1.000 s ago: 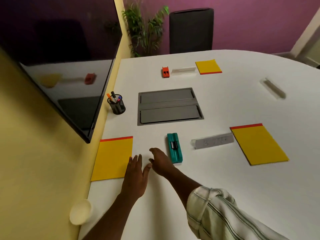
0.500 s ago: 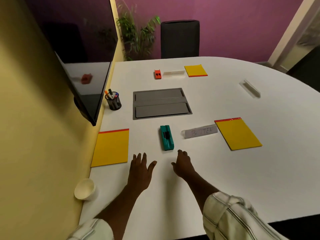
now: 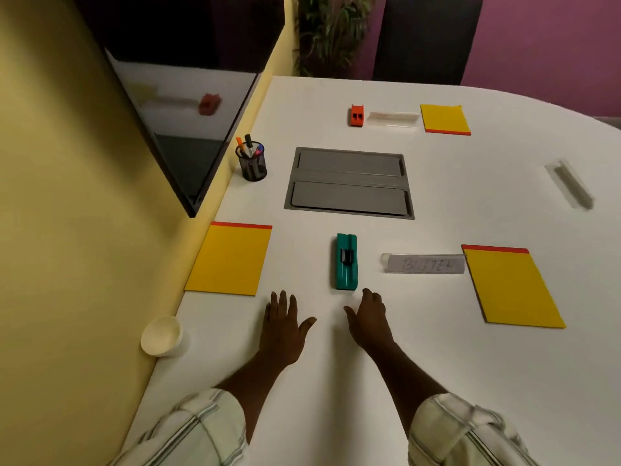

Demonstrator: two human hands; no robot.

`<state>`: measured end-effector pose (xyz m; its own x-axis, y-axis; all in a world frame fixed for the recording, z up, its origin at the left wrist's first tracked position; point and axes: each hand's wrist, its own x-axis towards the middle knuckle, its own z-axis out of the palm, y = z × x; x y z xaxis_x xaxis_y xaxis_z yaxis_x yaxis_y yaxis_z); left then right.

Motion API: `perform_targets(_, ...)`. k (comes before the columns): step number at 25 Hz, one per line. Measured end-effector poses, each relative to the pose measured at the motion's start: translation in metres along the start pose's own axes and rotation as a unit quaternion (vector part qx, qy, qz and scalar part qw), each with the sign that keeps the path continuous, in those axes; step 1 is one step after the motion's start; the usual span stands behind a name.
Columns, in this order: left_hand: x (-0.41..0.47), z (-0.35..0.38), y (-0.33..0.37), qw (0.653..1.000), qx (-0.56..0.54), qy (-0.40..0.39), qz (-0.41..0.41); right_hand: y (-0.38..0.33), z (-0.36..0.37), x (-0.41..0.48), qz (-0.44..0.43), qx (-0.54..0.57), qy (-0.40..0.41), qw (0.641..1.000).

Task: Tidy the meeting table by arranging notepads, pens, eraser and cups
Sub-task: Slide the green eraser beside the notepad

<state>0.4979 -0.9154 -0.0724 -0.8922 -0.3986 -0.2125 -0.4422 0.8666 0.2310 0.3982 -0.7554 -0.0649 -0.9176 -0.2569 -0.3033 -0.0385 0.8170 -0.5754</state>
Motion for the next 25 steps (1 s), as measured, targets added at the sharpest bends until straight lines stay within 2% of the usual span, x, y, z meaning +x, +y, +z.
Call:
perform_targets(5, 0.043, 0.002, 0.006, 0.998, -0.058, 0.016, -0.014, -0.028, 0.001, 0.029, -0.013, 0.024, 0.062, 0.998)
perform_targets(13, 0.085, 0.032, -0.015, 0.994, -0.101, 0.031, 0.037, -0.041, 0.016, 0.072, 0.021, -0.04, 0.095, 0.994)
perform_targets(17, 0.081, 0.046, -0.025, 0.99, -0.052, 0.105, 0.076, -0.052, 0.035, 0.077, 0.06, -0.035, 0.12, 0.99)
perform_targets(20, 0.083, 0.046, -0.025, 0.991, -0.033, 0.107, 0.078, -0.054, 0.043, 0.081, 0.065, -0.049, 0.137, 0.987)
perform_targets(25, 0.085, 0.04, -0.025, 0.99, -0.06, 0.109, 0.072, -0.056, 0.045, 0.094, 0.092, -0.056, 0.131, 0.985)
